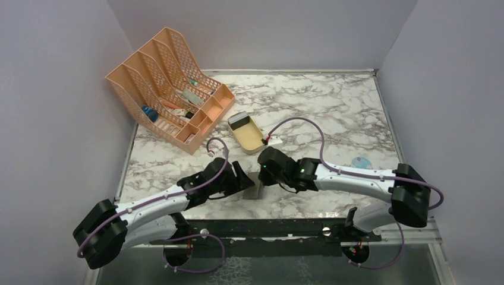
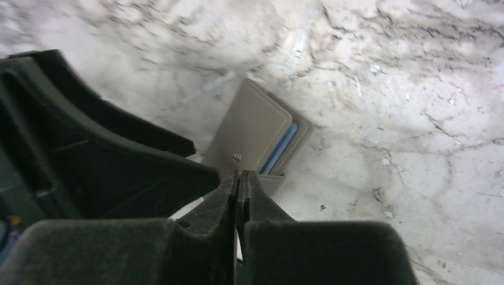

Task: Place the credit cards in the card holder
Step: Open the card holder at the center of the board.

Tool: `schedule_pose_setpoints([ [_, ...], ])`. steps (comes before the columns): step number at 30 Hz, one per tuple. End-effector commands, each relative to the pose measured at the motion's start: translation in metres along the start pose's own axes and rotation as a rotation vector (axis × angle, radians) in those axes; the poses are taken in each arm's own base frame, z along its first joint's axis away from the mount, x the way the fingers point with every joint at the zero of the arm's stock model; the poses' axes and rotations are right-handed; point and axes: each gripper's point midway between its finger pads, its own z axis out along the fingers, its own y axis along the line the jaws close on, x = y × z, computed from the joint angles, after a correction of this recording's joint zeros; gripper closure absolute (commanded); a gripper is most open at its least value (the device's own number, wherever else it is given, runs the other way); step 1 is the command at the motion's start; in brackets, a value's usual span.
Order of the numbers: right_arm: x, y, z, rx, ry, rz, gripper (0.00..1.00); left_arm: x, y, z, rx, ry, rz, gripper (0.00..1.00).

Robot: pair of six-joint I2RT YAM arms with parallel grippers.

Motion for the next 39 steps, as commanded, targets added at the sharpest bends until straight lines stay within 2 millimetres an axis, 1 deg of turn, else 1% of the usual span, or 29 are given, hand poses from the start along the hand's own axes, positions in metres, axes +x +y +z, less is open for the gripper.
schedule_pose_setpoints([
  [1, -0.030, 0.029, -0.024, -0.158, -0.112, 0.079, 0.99, -0.020, 0.007, -0.014, -0.062, -0.067, 0.069, 0.38],
  [5, -0.041, 0.034, -0.038, -0.200, -0.154, 0.126, 0.99, -0.032, 0.009, -0.024, -0.118, -0.096, 0.128, 0.33],
  [7, -0.043, 0.033, -0.039, -0.203, -0.168, 0.137, 0.99, -0.038, 0.007, -0.028, -0.134, -0.106, 0.162, 0.31],
  [10, -0.042, 0.027, -0.036, -0.179, -0.178, 0.137, 0.99, -0.043, 0.002, -0.029, -0.130, -0.106, 0.199, 0.29],
  [15, -0.033, 0.014, -0.030, -0.130, -0.174, 0.137, 0.99, -0.038, -0.009, -0.020, -0.065, -0.068, 0.202, 0.28],
  [19, -0.033, 0.004, -0.030, -0.102, -0.192, 0.135, 0.99, -0.031, -0.009, -0.011, -0.040, -0.036, 0.177, 0.30],
  [23, -0.032, -0.017, -0.032, -0.020, -0.214, 0.123, 0.99, -0.025, -0.014, -0.003, 0.004, -0.005, 0.161, 0.36],
  [26, -0.027, -0.032, -0.033, 0.010, -0.217, 0.127, 0.99, -0.018, -0.020, 0.003, 0.063, 0.021, 0.136, 0.38],
  [30, -0.024, -0.036, -0.037, -0.004, -0.226, 0.149, 0.99, -0.010, -0.029, 0.010, 0.144, 0.050, 0.095, 0.38],
  [33, -0.022, -0.036, -0.038, -0.016, -0.226, 0.157, 0.99, -0.004, -0.032, 0.015, 0.184, 0.076, 0.073, 0.38],
  [39, -0.023, -0.032, -0.041, -0.044, -0.224, 0.166, 0.99, -0.001, -0.043, 0.022, 0.227, 0.112, 0.067, 0.35],
])
